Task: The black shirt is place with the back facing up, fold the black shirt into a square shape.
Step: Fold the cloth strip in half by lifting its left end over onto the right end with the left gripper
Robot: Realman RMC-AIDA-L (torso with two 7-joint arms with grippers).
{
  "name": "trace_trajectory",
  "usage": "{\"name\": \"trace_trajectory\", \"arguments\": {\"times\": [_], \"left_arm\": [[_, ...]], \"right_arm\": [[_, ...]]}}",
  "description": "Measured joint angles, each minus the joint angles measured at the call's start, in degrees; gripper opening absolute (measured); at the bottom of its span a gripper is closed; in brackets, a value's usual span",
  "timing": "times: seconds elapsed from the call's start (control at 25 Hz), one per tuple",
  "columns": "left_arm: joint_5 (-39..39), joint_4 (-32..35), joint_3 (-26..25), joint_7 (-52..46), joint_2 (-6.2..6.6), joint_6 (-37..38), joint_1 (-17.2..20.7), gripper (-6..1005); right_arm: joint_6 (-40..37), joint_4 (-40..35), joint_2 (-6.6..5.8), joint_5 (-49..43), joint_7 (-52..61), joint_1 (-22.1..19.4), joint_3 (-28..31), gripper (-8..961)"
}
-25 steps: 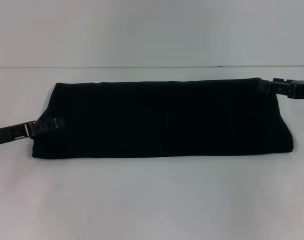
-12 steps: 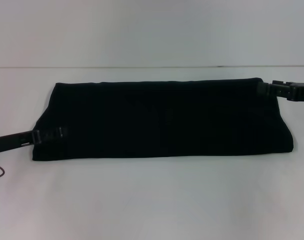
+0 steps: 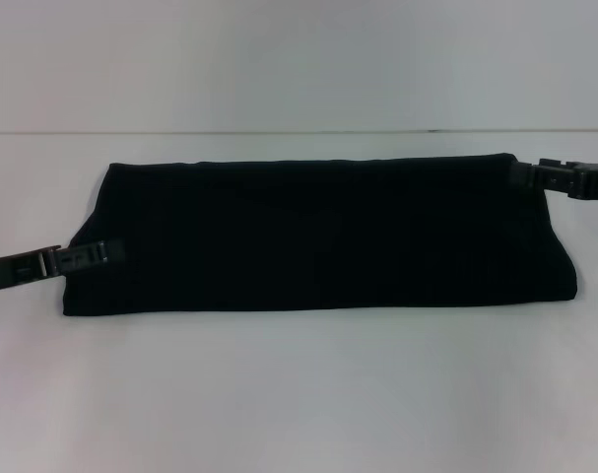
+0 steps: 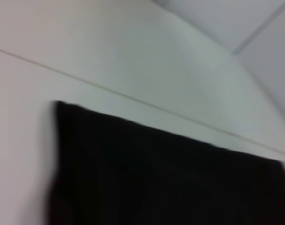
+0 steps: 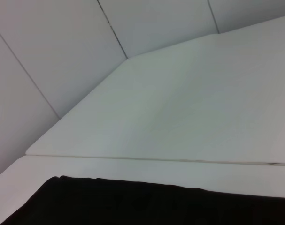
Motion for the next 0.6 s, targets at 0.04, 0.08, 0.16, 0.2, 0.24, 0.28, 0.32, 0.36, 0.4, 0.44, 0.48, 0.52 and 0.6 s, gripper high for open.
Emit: {"name": "trace_trajectory", "arguments": {"times": [0.04, 0.08, 0.16, 0.2, 0.24, 0.28, 0.32, 0.36, 0.4, 0.44, 0.48, 0.52, 0.6], "left_arm": [[0.0, 0.73, -1.01, -0.74, 0.24, 3.64, -0.09, 874], [0.05, 1.08, -1.5, -1.51, 0.46, 5.72, -0.2, 874], [0.37, 1.67, -2.1, -3.89, 0.99, 9.73, -0.43, 873], [0.58, 1.79, -2.09, -5.33, 1.22, 10.98, -0.52, 873], [0.8, 1.88, -2.07, -6.89, 1.44, 12.04, -0.62, 873], [1.03, 1.91, -2.02, -8.54, 1.63, 12.86, -0.71, 873], [1.3, 1.86, -1.93, -10.79, 1.87, 13.45, -0.84, 873], [1.51, 1.77, -1.88, -12.38, 2.02, 13.69, -0.92, 874], [2.0, 1.64, -1.72, -14.81, 2.22, 13.91, -1.14, 874], [2.69, 1.48, -1.66, -17.26, 2.42, 14.01, -1.42, 874], [3.48, 1.32, -1.63, -19.6, 2.58, 14.08, -1.77, 874], [4.48, 0.81, -1.61, -21.96, 2.75, 14.0, -2.14, 874], [6.5, -0.83, -1.63, -26.76, 3.04, 13.3, -2.88, 874]], "right_arm": [[0.04, -0.01, -0.08, 0.01, 0.0, 0.0, 0.03, 699], [0.04, 0.0, -0.13, 0.02, 0.0, 0.0, 0.05, 699], [0.06, -0.01, -0.21, 0.02, 0.0, -0.01, 0.09, 699], [0.07, -0.08, -0.21, 0.02, 0.0, 0.02, 0.09, 699], [0.18, -0.15, -0.22, 0.02, 0.0, 0.09, 0.06, 699], [0.28, -0.19, -0.22, 0.0, 0.0, 0.18, 0.01, 699], [0.58, -0.23, -0.22, -0.06, 0.0, 0.31, -0.07, 699], [0.88, -0.26, -0.22, -0.11, 0.0, 0.45, -0.13, 699], [1.15, -0.32, -0.2, -0.15, 0.0, 0.62, -0.15, 699], [1.48, -0.37, -0.2, -0.17, 0.0, 0.81, -0.18, 700], [1.72, -0.4, -0.2, -0.18, 0.0, 1.03, -0.21, 700], [1.98, -0.42, -0.22, -0.19, 0.0, 1.27, -0.26, 700], [2.5, -0.44, -0.34, -0.2, 0.0, 1.72, -0.37, 701]]}}
